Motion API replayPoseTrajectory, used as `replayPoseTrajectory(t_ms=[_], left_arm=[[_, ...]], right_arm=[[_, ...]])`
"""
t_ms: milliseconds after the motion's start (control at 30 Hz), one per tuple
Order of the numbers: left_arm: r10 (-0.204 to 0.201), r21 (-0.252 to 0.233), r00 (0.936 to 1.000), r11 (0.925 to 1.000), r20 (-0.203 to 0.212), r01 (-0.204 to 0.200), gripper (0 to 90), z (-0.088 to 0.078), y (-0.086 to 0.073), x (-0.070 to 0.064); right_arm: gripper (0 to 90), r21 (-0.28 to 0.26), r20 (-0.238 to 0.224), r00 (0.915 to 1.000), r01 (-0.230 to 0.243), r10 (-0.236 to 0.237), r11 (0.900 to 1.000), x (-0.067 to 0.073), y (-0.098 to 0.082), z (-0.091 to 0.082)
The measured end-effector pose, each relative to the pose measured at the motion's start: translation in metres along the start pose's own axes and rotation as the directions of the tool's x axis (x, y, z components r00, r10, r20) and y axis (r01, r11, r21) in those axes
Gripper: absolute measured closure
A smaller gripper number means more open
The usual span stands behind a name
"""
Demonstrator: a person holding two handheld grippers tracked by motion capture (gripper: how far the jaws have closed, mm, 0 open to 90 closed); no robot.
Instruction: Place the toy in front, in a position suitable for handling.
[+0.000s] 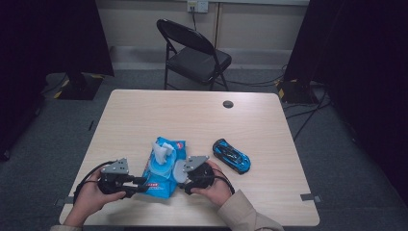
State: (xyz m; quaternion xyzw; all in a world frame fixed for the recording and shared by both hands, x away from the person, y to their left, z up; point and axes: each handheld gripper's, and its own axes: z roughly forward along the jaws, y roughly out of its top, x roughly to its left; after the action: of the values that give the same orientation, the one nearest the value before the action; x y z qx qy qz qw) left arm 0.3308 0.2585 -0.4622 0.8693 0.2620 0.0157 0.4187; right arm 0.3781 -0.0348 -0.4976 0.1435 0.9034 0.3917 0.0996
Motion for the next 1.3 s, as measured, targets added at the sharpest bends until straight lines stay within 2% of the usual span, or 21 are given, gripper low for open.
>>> replayPoseTrajectory(t_ms=[133,300,500,767,867,967,1067,1233,1300], left_arm=[[0.004,0.003,1.0000,1.0000,-0.009,-0.004,61.8,0.006,0.003,0.000],[-0.020,-0.008,0.9998,0.9998,-0.006,0.020,62.7,0.009,0.005,0.008],[-0.030,-0.010,0.9990,0.9995,-0.034,0.030,60.2,0.011,0.010,0.020],[-0.039,-0.021,0.9932,0.9991,-0.110,0.037,57.9,0.011,0.015,0.043],[-0.058,-0.022,0.9930,0.9982,-0.103,0.056,56.0,0.011,0.016,0.046],[-0.064,-0.027,0.9932,0.9977,-0.097,0.062,49.0,0.011,0.017,0.043],[-0.049,-0.021,0.9925,0.9987,-0.112,0.046,43.0,0.011,0.018,0.037],[-0.016,-0.017,0.9916,0.9998,-0.128,0.014,39.1,0.005,0.018,0.024],[-0.016,-0.020,0.9905,0.9997,-0.137,0.013,39.2,0.002,0.016,0.021]], right_arm=[[26.5,0.010,0.009,0.9998,0.016,-0.016,1.000,-0.004,0.003,0.003],[26.4,0.018,0.021,0.9996,0.018,-0.018,1.000,-0.011,0.006,0.007],[26.3,0.005,0.021,0.9996,0.017,-0.017,1.000,-0.025,0.010,0.016],[26.3,0.013,0.023,0.9997,0.008,-0.008,1.000,-0.048,0.025,0.034],[26.3,0.010,0.026,0.9997,0.003,-0.003,1.000,-0.052,0.027,0.037],[25.7,0.011,0.012,0.9998,-0.014,0.014,1.000,-0.052,0.025,0.033],[25.4,0.020,-0.001,0.9992,-0.039,0.039,0.999,-0.051,0.021,0.028],[25.3,0.014,-0.006,0.9988,-0.048,0.048,0.999,-0.042,0.014,0.014],[25.2,0.009,-0.008,0.9990,-0.045,0.045,0.999,-0.037,0.011,0.008]])
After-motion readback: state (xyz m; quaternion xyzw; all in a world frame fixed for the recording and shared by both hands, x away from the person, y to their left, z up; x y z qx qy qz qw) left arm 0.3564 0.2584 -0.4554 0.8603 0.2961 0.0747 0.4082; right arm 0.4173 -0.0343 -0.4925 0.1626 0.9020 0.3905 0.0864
